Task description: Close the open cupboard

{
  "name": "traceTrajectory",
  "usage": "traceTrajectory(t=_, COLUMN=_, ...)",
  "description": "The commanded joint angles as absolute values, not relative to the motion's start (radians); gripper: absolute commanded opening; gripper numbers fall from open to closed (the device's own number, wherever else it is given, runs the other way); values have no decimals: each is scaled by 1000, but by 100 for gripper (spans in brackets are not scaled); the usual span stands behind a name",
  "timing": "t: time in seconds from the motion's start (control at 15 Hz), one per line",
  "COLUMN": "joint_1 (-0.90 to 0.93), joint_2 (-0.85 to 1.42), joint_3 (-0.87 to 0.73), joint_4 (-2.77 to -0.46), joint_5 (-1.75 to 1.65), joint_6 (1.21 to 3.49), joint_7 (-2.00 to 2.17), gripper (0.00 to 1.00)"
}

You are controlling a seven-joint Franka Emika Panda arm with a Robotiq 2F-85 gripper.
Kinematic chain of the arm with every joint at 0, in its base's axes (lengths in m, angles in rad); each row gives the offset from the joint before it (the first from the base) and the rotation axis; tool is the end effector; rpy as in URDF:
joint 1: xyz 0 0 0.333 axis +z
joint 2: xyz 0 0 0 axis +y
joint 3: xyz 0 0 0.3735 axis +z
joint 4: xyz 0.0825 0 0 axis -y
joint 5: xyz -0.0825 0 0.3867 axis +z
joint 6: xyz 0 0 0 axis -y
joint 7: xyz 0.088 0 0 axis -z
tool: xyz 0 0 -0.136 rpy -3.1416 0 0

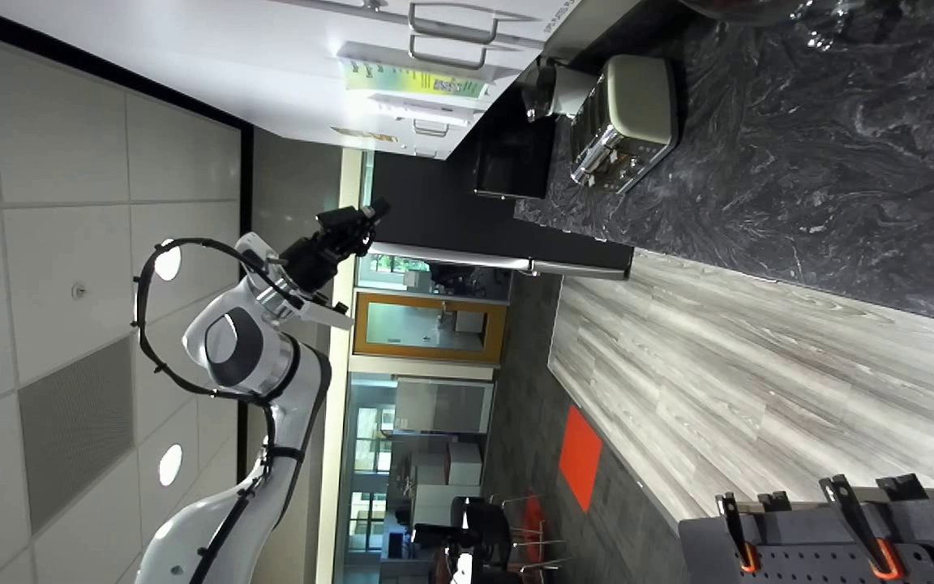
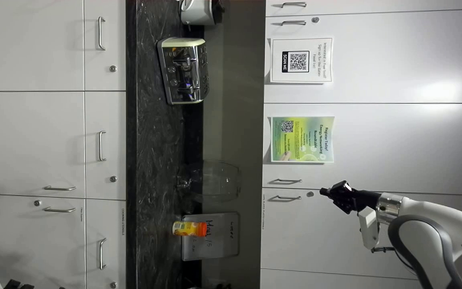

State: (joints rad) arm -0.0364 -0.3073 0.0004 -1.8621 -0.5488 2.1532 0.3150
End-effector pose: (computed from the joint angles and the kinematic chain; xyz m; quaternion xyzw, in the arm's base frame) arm 0.4986 -0.0519 0.7494 0.9189 -0.0860 0.3171 0.2183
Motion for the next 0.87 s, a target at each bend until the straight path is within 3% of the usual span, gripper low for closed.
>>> traceTrajectory(t=0.0, joint_1=-44, joint_2=-404, joint_3=18, joint_4=-1942, joint_5=-449, joint_6=2101, joint_7=269, gripper=15)
traceTrajectory(t=0.07, joint_1=-46, joint_2=-415, joint_3=20, joint_4=-1948, joint_5=-430, joint_6=2090, joint_7=262, gripper=27)
traceTrajectory(t=0.6, joint_1=-62, joint_2=-435, joint_3=32, joint_4=-1973, joint_5=-367, joint_6=2095, joint_7=266, gripper=87)
traceTrajectory(t=0.67, joint_1=-63, joint_2=-437, joint_3=32, joint_4=-1976, joint_5=-366, joint_6=2095, joint_7=266, gripper=68)
traceTrajectory(t=0.8, joint_1=-65, joint_2=-435, joint_3=33, joint_4=-1976, joint_5=-367, joint_6=2095, joint_7=267, gripper=84)
